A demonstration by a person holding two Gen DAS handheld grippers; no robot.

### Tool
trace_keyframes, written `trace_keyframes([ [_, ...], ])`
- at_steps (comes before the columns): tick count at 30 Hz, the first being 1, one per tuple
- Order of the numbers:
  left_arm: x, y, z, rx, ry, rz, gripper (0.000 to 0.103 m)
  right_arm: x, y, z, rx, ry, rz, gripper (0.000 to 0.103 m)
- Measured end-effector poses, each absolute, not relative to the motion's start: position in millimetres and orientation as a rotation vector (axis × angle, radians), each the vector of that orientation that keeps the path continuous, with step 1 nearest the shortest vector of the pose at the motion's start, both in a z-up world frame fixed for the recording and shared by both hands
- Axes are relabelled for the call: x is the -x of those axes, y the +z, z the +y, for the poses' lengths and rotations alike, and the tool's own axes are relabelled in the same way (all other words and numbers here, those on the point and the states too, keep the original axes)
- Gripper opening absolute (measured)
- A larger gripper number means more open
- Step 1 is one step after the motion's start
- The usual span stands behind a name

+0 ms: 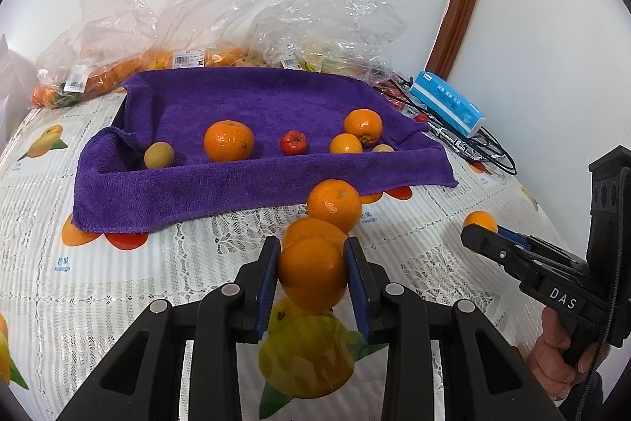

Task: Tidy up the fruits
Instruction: 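Lift the mandarin with the left tool while the right tool holds its mandarin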

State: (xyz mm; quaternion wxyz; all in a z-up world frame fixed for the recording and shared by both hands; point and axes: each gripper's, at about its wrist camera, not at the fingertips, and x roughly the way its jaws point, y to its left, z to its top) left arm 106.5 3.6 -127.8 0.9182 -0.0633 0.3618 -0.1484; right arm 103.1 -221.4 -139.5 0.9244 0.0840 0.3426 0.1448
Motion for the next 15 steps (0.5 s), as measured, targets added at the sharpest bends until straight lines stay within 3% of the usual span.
trace_keyframes([
  [15,-102.4,-124.2,2.0,0.129,-0.313,0.725,0.031,-101.6,-138.6,-219.4,-0.17,0.302,0.698,0.036],
])
